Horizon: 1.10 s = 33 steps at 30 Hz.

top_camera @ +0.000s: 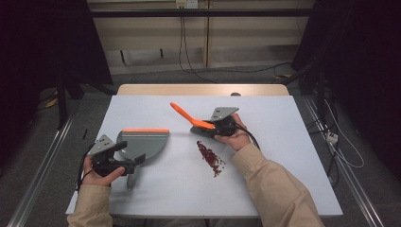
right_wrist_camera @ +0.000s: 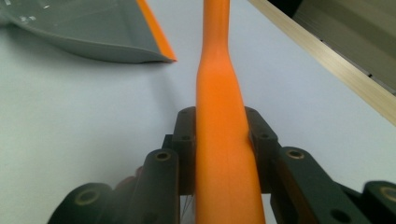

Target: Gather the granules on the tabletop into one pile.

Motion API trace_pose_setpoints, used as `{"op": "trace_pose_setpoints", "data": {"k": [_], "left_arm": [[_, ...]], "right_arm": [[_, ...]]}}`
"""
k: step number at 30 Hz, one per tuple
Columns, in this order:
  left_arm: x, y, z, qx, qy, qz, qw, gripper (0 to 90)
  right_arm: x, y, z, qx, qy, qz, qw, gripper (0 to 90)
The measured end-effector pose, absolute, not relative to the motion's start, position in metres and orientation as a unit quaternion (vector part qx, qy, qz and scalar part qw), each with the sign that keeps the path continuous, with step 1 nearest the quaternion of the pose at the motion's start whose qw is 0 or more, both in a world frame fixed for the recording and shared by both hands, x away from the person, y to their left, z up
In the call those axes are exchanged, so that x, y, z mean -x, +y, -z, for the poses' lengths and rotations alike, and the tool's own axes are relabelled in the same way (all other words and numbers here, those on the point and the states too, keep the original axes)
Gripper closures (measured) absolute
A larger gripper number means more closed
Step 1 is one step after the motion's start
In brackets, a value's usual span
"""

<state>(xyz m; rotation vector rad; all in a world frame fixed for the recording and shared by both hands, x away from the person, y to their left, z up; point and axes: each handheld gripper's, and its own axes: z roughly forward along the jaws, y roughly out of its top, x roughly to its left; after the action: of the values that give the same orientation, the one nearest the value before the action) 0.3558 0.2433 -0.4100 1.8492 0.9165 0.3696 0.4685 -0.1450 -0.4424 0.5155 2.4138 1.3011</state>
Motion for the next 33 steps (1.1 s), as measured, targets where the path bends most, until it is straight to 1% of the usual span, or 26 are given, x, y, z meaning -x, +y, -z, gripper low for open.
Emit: {"op": "trace_pose_setpoints", "data": {"k": [5,16,24,33], "left_arm": [[-0.356,0.245,0.411,-0.762,0.382,-0.152,0.5,6.1],[-0.355,0.245,0.41,-0.761,0.383,-0.152,0.501,6.1],[-0.355,0.245,0.409,-0.759,0.383,-0.154,0.504,6.1],[-0.355,0.244,0.409,-0.76,0.382,-0.155,0.502,6.1]], "right_arm": [[-0.455,-0.136,0.44,-0.13,0.875,-0.434,0.172,71.0],[-0.434,-0.139,0.437,-0.077,0.895,-0.418,0.138,69.9],[-0.417,-0.142,0.435,-0.06,0.9,-0.414,0.124,69.6],[-0.405,-0.143,0.433,-0.063,0.9,-0.415,0.12,69.7]]}}
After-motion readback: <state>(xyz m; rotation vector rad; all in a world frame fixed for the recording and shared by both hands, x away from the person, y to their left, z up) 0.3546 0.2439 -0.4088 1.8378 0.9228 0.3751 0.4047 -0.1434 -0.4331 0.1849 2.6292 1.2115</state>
